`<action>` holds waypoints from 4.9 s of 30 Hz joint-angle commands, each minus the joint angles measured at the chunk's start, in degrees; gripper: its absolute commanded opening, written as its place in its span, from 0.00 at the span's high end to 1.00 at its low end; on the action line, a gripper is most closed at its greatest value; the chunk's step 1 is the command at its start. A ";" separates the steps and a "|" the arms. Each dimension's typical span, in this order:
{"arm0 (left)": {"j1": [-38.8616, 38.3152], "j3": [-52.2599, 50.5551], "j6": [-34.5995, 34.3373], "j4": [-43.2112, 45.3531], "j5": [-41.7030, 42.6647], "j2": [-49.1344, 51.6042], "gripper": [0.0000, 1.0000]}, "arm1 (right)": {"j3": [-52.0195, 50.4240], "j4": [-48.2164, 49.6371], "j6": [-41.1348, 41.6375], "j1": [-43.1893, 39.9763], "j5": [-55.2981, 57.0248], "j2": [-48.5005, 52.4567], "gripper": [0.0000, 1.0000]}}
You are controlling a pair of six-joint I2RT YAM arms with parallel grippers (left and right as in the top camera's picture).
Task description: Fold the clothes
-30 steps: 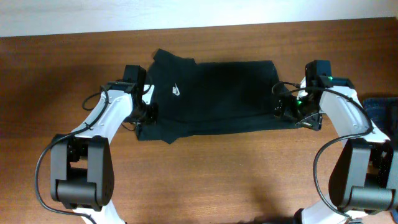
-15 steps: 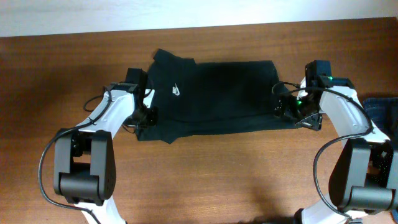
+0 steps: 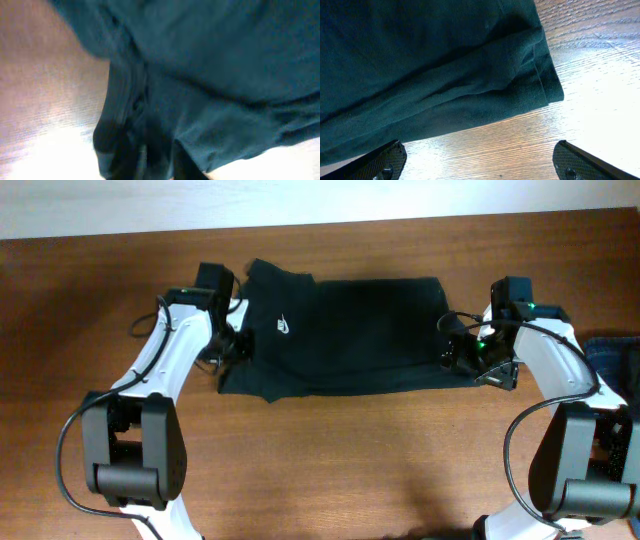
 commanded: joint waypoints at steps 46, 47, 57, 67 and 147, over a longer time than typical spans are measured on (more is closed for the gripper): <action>-21.24 -13.66 1.44 1.42 -19.69 0.74 0.54 | -0.42 -0.61 -0.39 0.37 2.23 0.20 0.01; -21.24 -13.66 2.08 1.66 -18.51 0.74 0.54 | -0.42 -0.59 -0.39 0.37 2.23 0.20 0.01; -21.51 -14.88 2.73 6.95 -16.48 0.74 0.54 | -0.42 -0.59 -0.39 0.37 2.23 0.20 0.01; -21.51 -16.02 2.73 7.69 -19.19 0.68 0.68 | -0.42 -0.48 -0.39 0.37 2.23 0.20 0.01; -15.39 -2.45 4.44 -4.70 -7.52 0.50 0.62 | -0.42 -0.17 -2.97 0.37 2.23 0.20 0.01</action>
